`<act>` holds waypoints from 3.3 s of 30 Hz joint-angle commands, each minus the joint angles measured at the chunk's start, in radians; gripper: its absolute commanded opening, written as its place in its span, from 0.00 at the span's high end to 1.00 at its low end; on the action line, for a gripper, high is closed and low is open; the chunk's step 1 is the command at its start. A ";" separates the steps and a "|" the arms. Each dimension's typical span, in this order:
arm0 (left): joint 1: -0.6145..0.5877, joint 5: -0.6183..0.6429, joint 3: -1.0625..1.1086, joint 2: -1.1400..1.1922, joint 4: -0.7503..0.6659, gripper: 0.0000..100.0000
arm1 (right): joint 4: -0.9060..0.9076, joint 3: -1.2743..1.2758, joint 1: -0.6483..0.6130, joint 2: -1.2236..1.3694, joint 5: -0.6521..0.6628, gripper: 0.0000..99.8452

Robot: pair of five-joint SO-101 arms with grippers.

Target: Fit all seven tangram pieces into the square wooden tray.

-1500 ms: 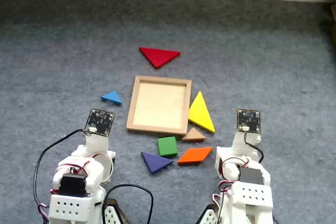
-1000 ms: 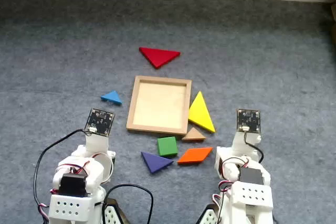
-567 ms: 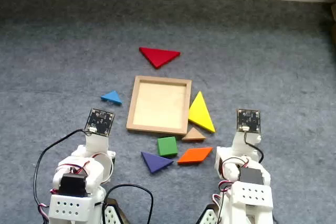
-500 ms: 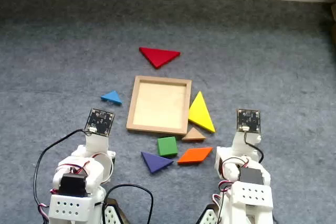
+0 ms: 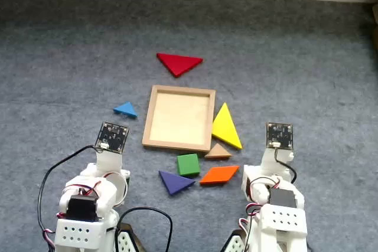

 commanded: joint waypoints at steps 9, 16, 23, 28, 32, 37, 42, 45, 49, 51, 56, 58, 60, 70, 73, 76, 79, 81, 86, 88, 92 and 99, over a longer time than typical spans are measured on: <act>-0.010 -0.005 0.019 -0.047 0.005 1.00 | 0.008 0.013 -0.038 -0.004 0.008 1.00; -0.010 -0.005 0.019 -0.047 0.005 1.00 | 0.028 0.012 -0.028 -0.004 0.012 1.00; -0.010 -0.005 0.019 -0.047 0.005 1.00 | 0.008 -0.265 0.113 0.001 0.011 1.00; -0.010 -0.005 0.019 -0.047 0.005 1.00 | 0.154 -0.545 0.102 0.005 0.012 1.00; -0.010 -0.005 0.019 -0.047 0.005 1.00 | 0.243 -0.779 0.058 0.007 0.012 0.98; -0.010 -0.005 0.019 -0.047 0.005 1.00 | 0.260 -0.944 -0.079 0.125 0.012 0.97; -0.010 -0.005 0.019 -0.047 0.005 1.00 | 0.277 -1.063 -0.168 0.463 0.006 0.97; -0.010 -0.005 0.019 -0.047 0.005 1.00 | 0.272 -1.138 -0.205 0.665 0.005 0.97; -0.010 -0.005 0.019 -0.047 0.005 1.00 | 0.274 -1.241 -0.268 0.903 0.005 0.97; -0.010 -0.005 0.019 -0.047 0.005 1.00 | 0.272 -1.290 -0.300 1.010 0.005 0.97; -0.010 -0.005 0.019 -0.047 0.005 1.00 | 0.277 -1.435 -0.331 1.250 0.005 0.97; -0.010 -0.005 0.019 -0.047 0.005 1.00 | 0.277 -1.481 -0.340 1.325 0.005 0.97; -0.010 -0.005 0.019 -0.047 0.005 1.00 | 0.277 -1.512 -0.348 1.385 0.005 0.97; -0.010 -0.005 0.019 -0.047 0.005 1.00 | 0.283 -1.535 -0.460 1.477 0.011 0.97; -0.010 -0.005 0.019 -0.047 0.005 1.00 | 0.377 -1.564 -0.461 1.475 0.012 0.97; -0.010 -0.005 0.019 -0.047 0.005 1.00 | 0.484 -1.646 -0.433 1.463 0.012 0.97; -0.010 -0.005 0.019 -0.047 0.005 1.00 | 0.550 -1.696 -0.404 1.448 0.018 0.97; -0.010 -0.005 0.019 -0.047 0.005 1.00 | 0.568 -1.705 -0.400 1.434 0.071 0.97; -0.010 -0.005 0.019 -0.047 0.005 1.00 | 0.570 -1.693 -0.397 1.415 0.089 0.87; -0.010 -0.005 0.019 -0.047 0.005 1.00 | 0.564 -1.666 -0.392 1.417 0.095 0.82; -0.010 -0.005 0.019 -0.047 0.005 1.00 | 0.507 -1.604 -0.394 1.417 0.095 0.77; -0.010 -0.005 0.019 -0.047 0.005 1.00 | 0.461 -1.554 -0.390 1.420 0.089 0.70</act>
